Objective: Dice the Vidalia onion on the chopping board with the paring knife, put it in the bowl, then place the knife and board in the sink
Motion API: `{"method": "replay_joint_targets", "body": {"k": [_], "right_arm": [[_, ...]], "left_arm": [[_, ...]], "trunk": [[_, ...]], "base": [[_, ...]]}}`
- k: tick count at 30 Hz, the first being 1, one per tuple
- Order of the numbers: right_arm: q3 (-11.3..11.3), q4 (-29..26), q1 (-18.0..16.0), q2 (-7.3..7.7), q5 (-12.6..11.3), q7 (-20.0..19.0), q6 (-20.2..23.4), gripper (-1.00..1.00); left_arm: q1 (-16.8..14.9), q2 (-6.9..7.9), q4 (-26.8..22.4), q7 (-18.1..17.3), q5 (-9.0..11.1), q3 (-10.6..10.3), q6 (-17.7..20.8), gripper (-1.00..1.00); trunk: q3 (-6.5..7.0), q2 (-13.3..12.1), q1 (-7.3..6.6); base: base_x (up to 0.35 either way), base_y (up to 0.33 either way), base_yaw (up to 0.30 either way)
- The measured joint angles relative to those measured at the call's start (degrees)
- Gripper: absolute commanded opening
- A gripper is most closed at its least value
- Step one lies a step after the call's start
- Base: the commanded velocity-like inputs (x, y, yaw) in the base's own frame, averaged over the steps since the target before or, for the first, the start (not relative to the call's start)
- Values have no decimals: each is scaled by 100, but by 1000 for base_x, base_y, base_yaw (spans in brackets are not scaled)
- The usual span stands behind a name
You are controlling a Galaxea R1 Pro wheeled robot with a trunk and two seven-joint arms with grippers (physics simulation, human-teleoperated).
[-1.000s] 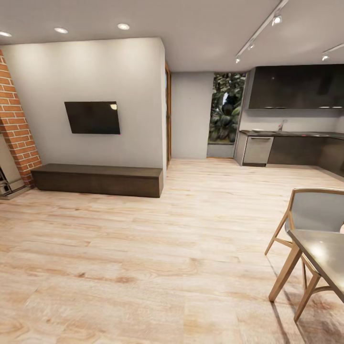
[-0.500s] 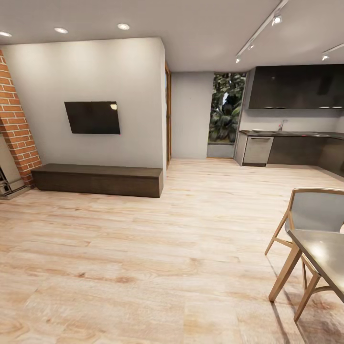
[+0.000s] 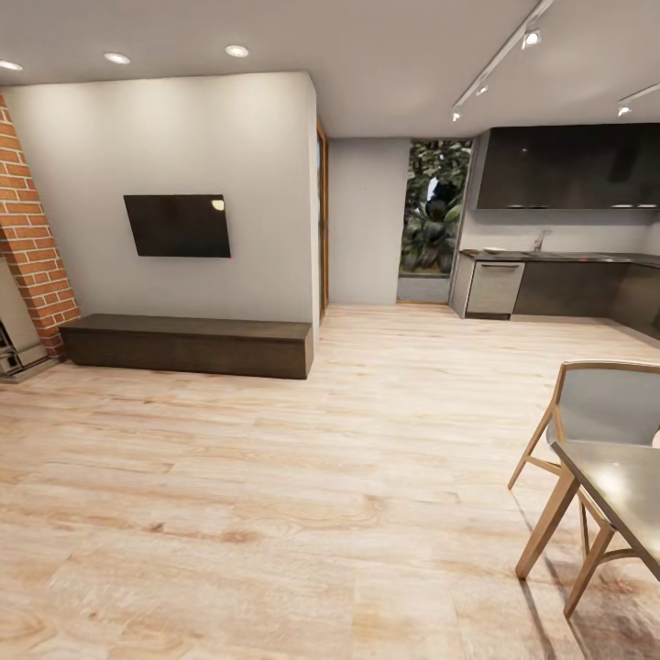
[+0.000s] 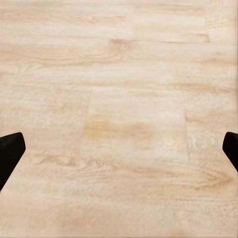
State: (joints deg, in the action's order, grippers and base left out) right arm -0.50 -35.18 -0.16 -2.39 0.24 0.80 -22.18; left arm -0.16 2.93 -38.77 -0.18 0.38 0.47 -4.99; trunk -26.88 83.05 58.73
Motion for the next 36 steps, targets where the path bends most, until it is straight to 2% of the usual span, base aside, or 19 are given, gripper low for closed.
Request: {"method": "replay_joint_targets", "body": {"k": [7, 25, 36], "right_arm": [[4, 10, 0, -1, -1, 0, -67, 100], [1, 20, 0, -4, -1, 0, -71, 100], [1, 20, 0, -3, -1, 0, -72, 100]], "left_arm": [[0, -2, 265, -5, 2, 8, -5, 100], [0, -20, 342, -6, 2, 10, -5, 100], [0, -20, 342, -6, 2, 10, -4, 100]], "trunk": [[0, 0, -3], [-3, 0, -4], [-52, 0, -4]], "base": [[131, 0, 0], [338, 0, 0], [346, 0, -78]]}}
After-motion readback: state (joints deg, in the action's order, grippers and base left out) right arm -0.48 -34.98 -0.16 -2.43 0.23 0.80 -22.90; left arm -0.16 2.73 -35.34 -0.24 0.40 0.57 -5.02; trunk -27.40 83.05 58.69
